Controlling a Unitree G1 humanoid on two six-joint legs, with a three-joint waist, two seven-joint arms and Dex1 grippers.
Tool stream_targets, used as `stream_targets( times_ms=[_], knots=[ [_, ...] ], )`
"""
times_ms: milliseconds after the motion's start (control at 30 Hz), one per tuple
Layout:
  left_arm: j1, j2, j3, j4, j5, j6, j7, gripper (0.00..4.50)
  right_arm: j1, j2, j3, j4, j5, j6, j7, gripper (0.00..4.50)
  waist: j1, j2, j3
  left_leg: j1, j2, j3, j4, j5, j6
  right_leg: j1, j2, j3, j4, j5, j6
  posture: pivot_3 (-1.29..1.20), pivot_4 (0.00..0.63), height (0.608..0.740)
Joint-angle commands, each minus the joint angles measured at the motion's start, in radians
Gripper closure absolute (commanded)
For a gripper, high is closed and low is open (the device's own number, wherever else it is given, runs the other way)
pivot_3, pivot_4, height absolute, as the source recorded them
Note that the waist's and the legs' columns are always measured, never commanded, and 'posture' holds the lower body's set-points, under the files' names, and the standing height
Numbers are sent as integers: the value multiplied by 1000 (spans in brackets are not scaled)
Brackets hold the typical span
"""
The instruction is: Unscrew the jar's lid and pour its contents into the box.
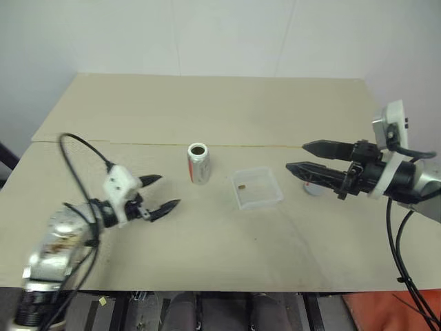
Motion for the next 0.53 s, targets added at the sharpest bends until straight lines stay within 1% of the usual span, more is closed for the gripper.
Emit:
stream_targets(
  times_ms=[33,67,167,267,367,533],
  knots=[
    [-58,97,113,35,-131,23,-144,25,6,-19,-44,0,-34,-46,47,0,1,0,0,0,0,0,0,0,0,0,0,0,0,0,0,0,150,740],
    [-72,117,124,62,-145,14,-180,25,8,-21,-44,6,-43,-51,58,0,1,0,0,1,0,0,0,0,0,1,0,-1,0,0,0,0,150,740],
    [-140,173,88,162,-114,-44,-262,25,12,-29,-36,24,-78,-67,109,0,-1,0,0,2,-1,1,-1,0,0,1,1,0,0,0,-1,0,150,740],
    [-186,199,50,222,-93,-89,-332,25,10,-35,-23,42,-107,-74,149,0,-2,0,0,2,-1,2,-2,0,-1,0,2,0,0,0,-1,0,150,740],
    [-207,201,35,248,-84,-103,-345,25,8,-33,-12,50,-134,-80,174,0,-2,0,0,2,-1,3,-2,0,-1,0,2,0,-1,0,-1,0,150,740],
    [-156,177,61,226,-78,-133,-341,25,28,-27,-18,37,-161,-92,213,0,-2,0,0,2,0,4,-2,0,-1,-1,2,1,-1,0,-1,0,150,740]
  ],
)
